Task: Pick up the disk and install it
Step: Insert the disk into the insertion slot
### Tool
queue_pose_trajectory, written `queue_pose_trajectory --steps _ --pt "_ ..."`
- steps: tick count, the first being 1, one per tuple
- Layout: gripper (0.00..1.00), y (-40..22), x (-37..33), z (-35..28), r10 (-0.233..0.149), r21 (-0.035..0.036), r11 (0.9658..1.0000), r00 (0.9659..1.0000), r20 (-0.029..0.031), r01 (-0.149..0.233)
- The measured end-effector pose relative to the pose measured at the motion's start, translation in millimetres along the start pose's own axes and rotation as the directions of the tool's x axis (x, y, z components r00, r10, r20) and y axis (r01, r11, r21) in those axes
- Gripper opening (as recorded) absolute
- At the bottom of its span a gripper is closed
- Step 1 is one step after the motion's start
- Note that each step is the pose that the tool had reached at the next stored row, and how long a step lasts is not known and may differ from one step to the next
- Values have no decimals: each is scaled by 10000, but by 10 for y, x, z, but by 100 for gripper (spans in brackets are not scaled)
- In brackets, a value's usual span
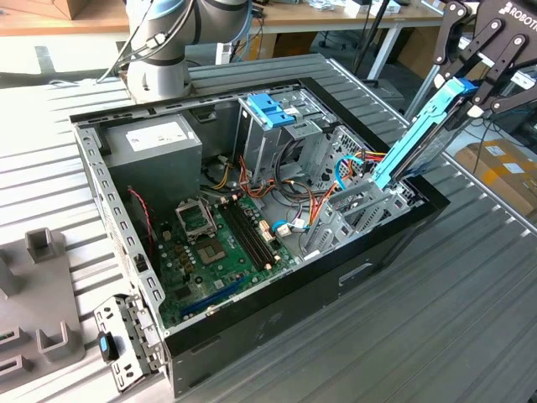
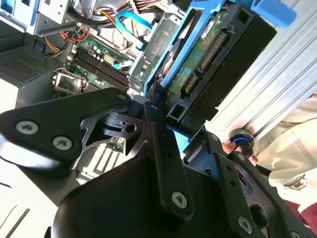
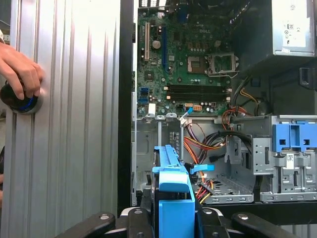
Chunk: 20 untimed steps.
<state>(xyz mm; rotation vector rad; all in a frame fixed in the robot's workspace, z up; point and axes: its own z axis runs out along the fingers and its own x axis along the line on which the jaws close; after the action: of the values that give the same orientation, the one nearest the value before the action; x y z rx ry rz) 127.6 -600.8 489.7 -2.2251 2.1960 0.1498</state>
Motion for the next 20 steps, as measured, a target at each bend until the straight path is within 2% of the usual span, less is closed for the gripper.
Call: queue_pose_trajectory --steps 20 --pt "37 91 1 30 0 0 10000 10000 1 0"
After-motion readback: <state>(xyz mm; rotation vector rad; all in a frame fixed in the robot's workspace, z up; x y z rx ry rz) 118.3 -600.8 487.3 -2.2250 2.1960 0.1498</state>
